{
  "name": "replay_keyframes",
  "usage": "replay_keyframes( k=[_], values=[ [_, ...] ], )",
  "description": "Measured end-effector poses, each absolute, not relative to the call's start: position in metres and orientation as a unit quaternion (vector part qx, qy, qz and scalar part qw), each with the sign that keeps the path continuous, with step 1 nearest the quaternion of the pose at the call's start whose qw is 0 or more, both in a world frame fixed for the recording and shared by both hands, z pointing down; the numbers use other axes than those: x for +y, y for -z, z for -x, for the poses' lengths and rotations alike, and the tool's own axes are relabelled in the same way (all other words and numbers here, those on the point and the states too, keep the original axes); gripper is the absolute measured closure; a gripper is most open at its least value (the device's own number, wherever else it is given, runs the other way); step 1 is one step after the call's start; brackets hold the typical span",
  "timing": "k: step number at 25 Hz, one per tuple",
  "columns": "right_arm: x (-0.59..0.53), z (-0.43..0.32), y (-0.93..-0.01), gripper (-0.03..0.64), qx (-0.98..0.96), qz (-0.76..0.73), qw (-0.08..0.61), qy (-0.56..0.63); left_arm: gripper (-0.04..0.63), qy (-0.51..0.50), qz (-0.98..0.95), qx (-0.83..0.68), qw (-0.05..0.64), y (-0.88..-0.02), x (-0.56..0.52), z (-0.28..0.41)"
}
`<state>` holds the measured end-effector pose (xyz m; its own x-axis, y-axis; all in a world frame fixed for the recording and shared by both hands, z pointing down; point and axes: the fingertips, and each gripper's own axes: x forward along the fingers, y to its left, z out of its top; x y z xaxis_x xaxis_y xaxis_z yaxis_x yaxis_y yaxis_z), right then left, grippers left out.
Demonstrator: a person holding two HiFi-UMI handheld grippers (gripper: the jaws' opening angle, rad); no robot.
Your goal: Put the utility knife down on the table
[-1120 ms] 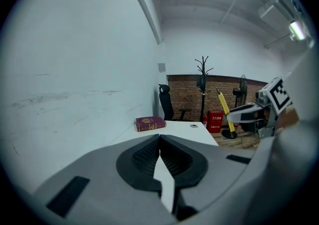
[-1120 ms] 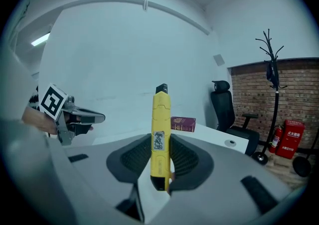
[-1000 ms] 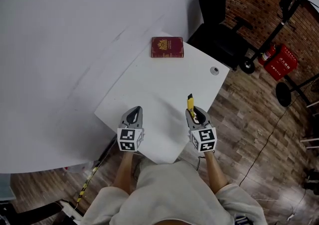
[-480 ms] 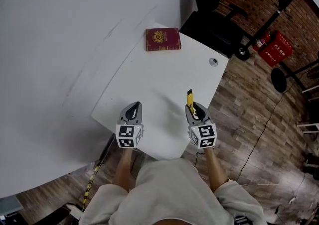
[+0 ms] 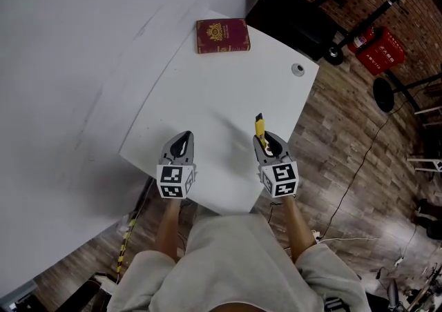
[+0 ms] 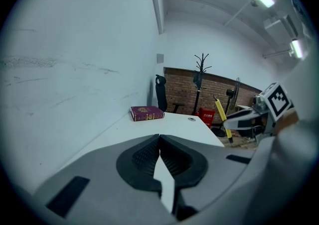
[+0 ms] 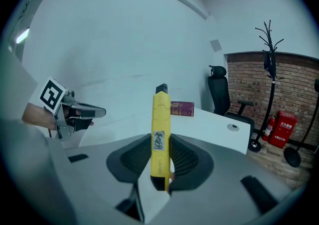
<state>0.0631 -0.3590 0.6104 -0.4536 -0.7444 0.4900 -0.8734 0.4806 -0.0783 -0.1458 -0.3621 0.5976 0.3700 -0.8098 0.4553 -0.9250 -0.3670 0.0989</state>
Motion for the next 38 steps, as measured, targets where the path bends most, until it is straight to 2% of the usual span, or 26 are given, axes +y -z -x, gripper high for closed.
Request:
replay_keyframes(
  k=[15,29,38],
  values=[
    [-0.375,-0.047,-0.666,0.508,-0.857,-0.394,0.311,-0.12,0.589,-0.174,-0.8,-0.539,0.197,-0.627,-0.365,0.147],
    [-0.38,-0.023,-0.708,0.508,-0.85,-0.202,0.482,0.066,0.589,-0.172,-0.79,-0.552,0.205,-0.627,-0.359,0.154],
    [-0.386,-0.016,-0.735,0.508,-0.817,-0.101,0.551,0.138,0.589,-0.174,-0.785,-0.555,0.212,-0.633,-0.352,0.158]
  ],
)
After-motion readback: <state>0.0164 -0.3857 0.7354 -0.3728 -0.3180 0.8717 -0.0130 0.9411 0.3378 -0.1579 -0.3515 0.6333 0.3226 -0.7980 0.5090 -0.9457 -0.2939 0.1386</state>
